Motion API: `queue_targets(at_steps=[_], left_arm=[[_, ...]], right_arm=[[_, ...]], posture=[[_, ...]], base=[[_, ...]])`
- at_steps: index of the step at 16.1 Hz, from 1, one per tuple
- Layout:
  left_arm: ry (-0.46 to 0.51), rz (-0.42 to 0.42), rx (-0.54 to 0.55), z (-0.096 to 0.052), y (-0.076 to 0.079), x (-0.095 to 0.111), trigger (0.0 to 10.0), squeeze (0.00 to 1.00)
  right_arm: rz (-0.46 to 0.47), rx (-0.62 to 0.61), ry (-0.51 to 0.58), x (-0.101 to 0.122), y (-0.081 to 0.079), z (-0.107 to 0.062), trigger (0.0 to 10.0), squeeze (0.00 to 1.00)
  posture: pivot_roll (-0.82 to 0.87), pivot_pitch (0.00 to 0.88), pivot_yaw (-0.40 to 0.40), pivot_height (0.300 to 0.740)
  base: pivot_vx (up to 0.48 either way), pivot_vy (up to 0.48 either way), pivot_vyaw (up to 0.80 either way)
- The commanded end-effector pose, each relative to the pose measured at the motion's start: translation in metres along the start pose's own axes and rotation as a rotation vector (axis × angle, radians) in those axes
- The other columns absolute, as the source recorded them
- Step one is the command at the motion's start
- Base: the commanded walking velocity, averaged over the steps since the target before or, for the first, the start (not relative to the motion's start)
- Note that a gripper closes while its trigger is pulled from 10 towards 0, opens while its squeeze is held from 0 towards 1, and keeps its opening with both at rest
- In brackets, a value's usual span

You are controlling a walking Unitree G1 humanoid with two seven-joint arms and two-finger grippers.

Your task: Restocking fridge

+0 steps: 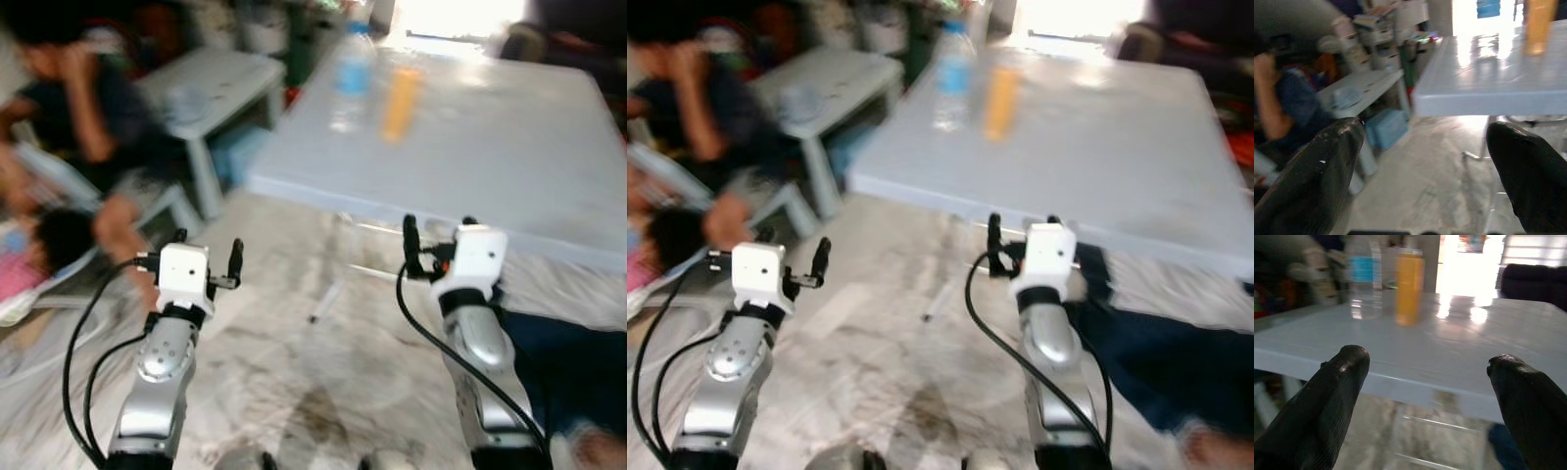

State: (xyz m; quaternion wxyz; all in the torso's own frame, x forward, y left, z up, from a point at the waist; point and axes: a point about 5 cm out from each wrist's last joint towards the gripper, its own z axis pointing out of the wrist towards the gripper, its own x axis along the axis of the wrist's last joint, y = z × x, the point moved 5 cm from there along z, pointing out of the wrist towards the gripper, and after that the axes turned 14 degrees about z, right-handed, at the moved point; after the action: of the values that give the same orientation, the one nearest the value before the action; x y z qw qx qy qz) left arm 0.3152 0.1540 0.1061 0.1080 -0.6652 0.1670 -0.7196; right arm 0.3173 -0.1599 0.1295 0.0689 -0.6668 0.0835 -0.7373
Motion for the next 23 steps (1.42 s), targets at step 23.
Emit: queue_targets(at_steps=[23], left_arm=[[0.079,0.005,-0.026,0.006,0.004,0.025,10.0,0.00]], right_arm=[[-0.047,0.122,0.098,0.032,-0.024,0.008,10.0,0.00]], posture=[[0.02,0.030,0.032,0.740]], base=[[0.346,0.000,0.00]])
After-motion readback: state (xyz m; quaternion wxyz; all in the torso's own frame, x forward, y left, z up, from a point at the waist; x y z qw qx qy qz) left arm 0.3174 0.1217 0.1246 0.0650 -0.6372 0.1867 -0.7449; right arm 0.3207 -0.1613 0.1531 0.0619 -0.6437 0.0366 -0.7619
